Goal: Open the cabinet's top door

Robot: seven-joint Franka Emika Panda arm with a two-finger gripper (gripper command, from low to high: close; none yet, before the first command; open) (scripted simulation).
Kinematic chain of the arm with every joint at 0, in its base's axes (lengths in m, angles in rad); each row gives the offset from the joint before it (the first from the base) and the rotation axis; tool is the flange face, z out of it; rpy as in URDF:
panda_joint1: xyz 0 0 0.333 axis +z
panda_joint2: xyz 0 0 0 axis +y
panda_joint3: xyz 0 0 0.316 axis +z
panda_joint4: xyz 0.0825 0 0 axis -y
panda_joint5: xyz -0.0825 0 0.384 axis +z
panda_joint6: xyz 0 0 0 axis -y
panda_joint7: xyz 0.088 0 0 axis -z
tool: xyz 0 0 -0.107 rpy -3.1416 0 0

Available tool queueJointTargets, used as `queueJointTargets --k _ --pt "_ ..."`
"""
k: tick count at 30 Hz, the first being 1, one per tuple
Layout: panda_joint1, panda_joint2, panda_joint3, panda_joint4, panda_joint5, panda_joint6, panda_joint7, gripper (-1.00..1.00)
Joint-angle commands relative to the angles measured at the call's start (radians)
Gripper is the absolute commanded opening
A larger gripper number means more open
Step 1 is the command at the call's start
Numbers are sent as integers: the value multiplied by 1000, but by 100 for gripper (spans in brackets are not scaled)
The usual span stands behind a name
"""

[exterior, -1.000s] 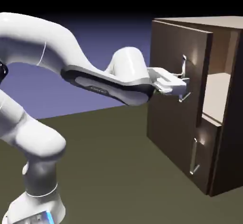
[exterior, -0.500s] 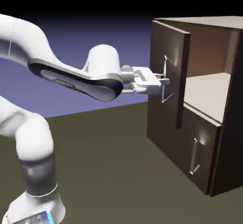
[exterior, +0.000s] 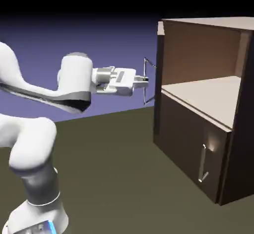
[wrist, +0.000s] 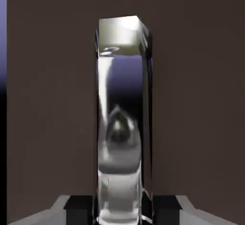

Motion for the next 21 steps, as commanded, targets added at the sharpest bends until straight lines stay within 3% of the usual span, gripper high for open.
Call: queueJointTargets --k 1,10,21 --pt "0 -19 10 -12 46 -1 -34 -100" --pt "124 -167 89 -107 437 -157 -337 -100" --pt "394 -251 366 -97 887 -609 -524 -100"
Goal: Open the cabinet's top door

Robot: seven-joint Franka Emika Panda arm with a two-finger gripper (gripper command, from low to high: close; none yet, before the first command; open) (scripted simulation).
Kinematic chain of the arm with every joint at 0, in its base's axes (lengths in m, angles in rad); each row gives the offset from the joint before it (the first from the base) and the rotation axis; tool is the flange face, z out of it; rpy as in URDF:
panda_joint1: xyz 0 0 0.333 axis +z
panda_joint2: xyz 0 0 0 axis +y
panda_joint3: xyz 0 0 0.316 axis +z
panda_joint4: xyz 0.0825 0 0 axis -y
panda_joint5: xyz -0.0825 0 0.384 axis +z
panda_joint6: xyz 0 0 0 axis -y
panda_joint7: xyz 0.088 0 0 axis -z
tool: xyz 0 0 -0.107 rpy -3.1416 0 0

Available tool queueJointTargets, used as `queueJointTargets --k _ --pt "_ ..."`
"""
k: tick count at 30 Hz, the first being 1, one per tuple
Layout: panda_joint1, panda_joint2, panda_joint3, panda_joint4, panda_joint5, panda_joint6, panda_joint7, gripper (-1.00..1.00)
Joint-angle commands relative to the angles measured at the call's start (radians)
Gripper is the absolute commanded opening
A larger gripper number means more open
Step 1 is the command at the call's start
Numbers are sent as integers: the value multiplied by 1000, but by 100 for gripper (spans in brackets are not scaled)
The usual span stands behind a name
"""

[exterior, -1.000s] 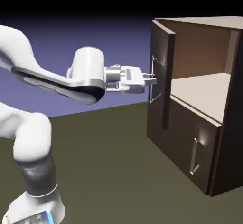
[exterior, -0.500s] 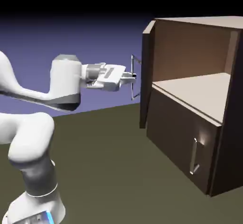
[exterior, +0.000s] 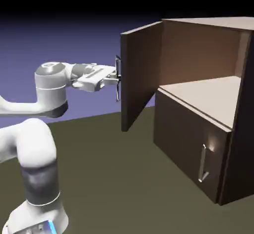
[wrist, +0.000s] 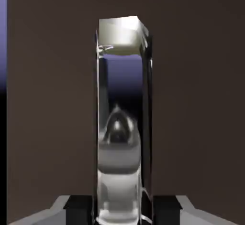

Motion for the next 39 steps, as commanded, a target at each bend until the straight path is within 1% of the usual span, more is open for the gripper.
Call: queueJointTargets --k 1,6,11,17,24,39 --pt "15 4 33 13 37 -43 -5 -100" --pt "42 49 204 116 204 -260 -16 -100" --pt "-20 110 371 279 347 -475 -19 -100" --pt "-161 157 523 497 459 -689 -28 -100" --pt "-352 174 649 750 538 -898 -52 -100" --pt "-764 137 805 1294 613 -1284 -143 -100"
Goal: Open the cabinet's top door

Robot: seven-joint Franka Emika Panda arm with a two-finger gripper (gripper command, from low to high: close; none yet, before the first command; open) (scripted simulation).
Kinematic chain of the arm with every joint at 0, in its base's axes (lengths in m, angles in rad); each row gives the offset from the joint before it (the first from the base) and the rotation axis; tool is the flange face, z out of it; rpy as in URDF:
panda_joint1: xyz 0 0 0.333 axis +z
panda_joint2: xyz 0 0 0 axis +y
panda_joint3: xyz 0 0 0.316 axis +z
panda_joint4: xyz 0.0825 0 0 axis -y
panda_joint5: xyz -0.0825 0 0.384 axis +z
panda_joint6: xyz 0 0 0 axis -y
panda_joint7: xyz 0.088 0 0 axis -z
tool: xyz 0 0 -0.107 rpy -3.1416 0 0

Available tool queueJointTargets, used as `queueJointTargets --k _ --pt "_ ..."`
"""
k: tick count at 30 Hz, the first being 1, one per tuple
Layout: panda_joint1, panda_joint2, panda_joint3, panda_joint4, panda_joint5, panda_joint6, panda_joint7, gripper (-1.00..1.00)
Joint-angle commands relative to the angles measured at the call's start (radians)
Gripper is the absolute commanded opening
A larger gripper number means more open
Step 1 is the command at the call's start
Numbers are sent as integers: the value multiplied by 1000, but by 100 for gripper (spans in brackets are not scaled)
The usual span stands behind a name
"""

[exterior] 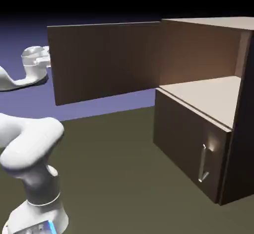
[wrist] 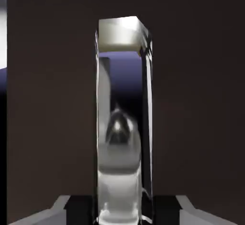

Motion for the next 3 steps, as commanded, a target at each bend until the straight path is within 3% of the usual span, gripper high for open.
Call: queueJointTargets --k 1,3 --pt "-26 -4 7 36 1 -23 -8 -100" --pt "-79 -12 18 108 3 -69 -24 -100"
